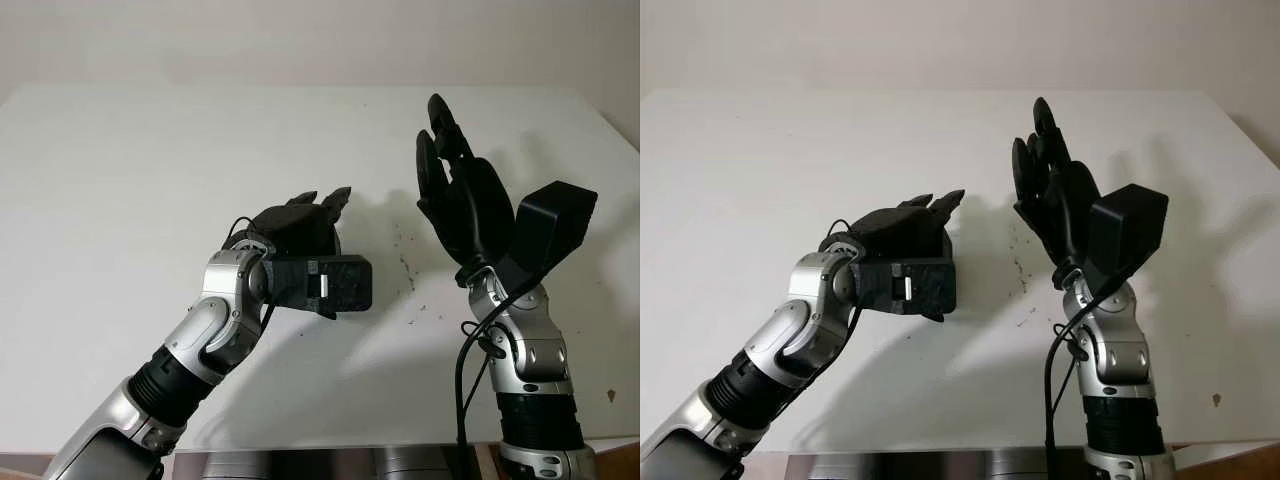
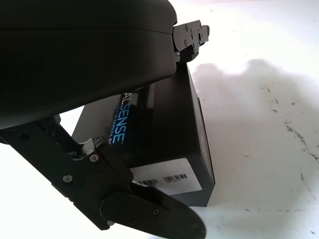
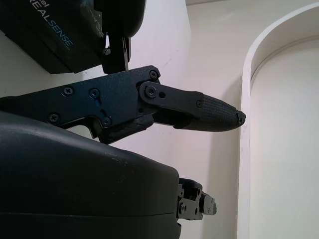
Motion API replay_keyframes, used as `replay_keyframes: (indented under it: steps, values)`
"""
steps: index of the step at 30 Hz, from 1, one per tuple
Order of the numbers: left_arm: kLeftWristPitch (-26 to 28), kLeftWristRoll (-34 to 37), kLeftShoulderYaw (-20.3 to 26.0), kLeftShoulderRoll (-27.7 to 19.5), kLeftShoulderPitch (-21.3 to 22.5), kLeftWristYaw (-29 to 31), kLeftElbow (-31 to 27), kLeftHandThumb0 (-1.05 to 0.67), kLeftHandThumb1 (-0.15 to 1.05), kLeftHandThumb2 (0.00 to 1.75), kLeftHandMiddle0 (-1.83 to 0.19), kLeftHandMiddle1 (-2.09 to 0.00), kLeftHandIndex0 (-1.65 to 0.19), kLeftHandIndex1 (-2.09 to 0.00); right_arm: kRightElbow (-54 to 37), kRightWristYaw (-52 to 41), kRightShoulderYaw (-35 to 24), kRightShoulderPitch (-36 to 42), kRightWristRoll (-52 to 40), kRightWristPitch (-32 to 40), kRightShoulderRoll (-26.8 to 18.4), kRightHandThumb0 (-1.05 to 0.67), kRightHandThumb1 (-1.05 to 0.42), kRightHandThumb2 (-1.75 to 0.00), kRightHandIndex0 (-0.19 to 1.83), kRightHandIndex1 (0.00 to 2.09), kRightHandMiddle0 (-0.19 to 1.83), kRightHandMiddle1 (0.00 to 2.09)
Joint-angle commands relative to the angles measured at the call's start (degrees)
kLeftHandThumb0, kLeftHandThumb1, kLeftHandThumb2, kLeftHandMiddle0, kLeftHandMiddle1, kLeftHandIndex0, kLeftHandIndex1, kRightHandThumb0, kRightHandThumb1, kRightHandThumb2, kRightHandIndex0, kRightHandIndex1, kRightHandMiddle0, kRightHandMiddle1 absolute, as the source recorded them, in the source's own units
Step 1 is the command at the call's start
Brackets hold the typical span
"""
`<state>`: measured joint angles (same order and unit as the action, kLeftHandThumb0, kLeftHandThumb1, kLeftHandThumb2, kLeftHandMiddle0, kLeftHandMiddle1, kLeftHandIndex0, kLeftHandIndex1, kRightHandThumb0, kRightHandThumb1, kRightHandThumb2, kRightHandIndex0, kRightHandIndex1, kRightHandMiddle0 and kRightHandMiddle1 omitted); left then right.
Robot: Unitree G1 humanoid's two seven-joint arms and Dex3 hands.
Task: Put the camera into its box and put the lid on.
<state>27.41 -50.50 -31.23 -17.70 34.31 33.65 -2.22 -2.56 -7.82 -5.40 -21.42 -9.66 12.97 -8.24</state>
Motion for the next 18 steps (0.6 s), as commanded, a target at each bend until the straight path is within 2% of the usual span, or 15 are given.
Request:
replay_keyframes:
  steps: [1, 10, 18]
  values:
    - [-0.76, -0.58, -2.71, 0.82, -1.52, 1.17, 0.64, -0.81, 1.05, 0.59, 0.19, 0.00, 0.19, 0.00, -1.23, -0.17, 0.02, 0.17, -0.09, 0.02, -0.07, -0.69, -1.05, -0.59, -0.12, 0.05, -0.08, 0.05]
    - [-2.96, -1.44, -3.61, 1.34, -3.75, 1.37, -0.80, -0.91, 1.05, 0.69, 0.19, 0.00, 0.19, 0.00, -0.86, -0.24, -0.17, -0.13, -0.15, -0.21, 0.11, -0.69, -1.05, -0.58, -0.12, 0.05, -0.08, 0.05]
    - [-1.89, 2.01, -3.82, 4.68, -3.37, 3.83, 2.65, -0.93, 1.05, 0.72, 0.19, 0.00, 0.19, 0.00, -1.53, -0.61, -0.16, 0.05, 0.02, 0.01, -0.50, -0.67, -1.05, -0.58, -0.14, 0.04, -0.10, 0.04]
